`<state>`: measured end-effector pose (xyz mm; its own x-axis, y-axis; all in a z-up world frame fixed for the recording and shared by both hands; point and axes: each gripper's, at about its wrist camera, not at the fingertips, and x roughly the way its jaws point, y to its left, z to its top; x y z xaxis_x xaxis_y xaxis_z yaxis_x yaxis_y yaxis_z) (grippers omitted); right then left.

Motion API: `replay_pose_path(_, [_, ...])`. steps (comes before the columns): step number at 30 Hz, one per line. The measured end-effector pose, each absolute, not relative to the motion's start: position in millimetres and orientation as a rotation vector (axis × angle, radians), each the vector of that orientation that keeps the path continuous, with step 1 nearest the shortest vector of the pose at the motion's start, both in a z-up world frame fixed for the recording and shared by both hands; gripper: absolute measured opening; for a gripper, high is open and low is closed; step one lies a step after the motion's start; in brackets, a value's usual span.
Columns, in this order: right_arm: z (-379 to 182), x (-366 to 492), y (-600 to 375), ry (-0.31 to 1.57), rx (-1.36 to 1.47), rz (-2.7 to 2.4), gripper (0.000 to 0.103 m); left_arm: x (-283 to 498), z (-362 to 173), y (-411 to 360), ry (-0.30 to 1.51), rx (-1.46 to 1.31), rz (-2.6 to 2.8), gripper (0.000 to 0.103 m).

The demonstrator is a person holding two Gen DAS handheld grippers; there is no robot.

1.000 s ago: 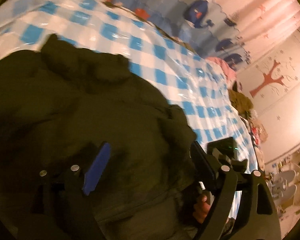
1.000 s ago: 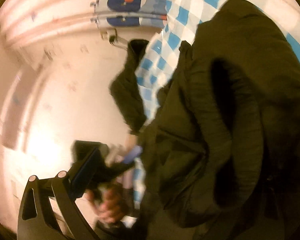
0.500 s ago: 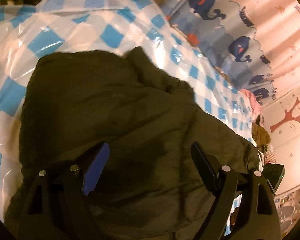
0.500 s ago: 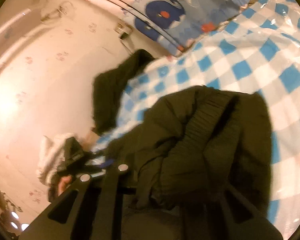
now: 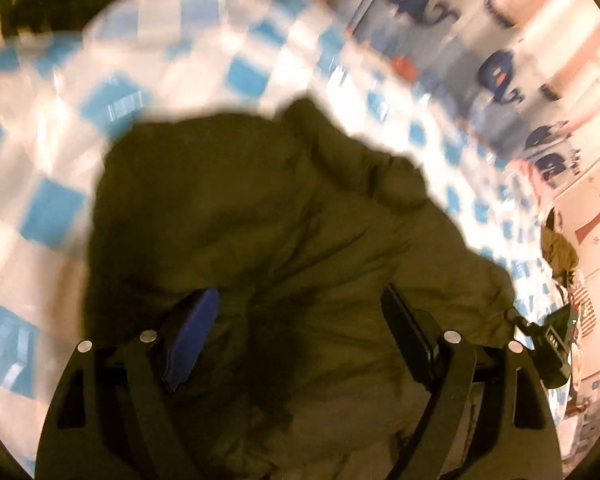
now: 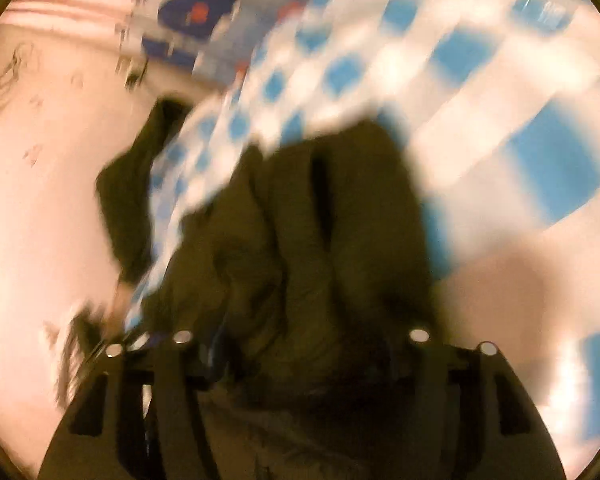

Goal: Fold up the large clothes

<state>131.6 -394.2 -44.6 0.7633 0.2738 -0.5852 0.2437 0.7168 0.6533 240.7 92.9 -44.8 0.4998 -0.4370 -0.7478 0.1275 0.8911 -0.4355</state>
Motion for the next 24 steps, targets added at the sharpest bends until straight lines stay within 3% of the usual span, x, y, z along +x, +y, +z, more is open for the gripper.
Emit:
replay_pose_path(3, [-2,130,-370,0.627,0.594,0.055,0.081,240,-24,110,0.904,-0.318,-0.326,0.087])
replay_pose_path(6, [-10,167,-324,0.769,0.437,0.124,0.081,255,-39,123,0.948,-0.352,-0.293,0.087])
replay_pose_path(10, [-72,210,-310,0.985,0.341,0.053,0.081,267,-70,131,0.998,-0.369,-0.249,0.087])
replay_pose_path(14, [-110,204,-320,1.035,0.405,0.061,0.081,271,-102,132,1.045,-0.334,-0.254,0.087])
replay_pose_path(17, [-100,199,-319,1.051,0.394,0.060,0.081,269,-102,127,1.050,-0.291,-0.221,0.087])
replay_pose_path(22, [-48,164,-310,0.918,0.296,0.130,0.082,242,-60,129,0.960,-0.287,-0.267,0.087])
replay_pose_path(24, [-59,162,-310,0.981,0.258,0.134,0.084,236,-58,132,0.953,-0.269,-0.265,0.087])
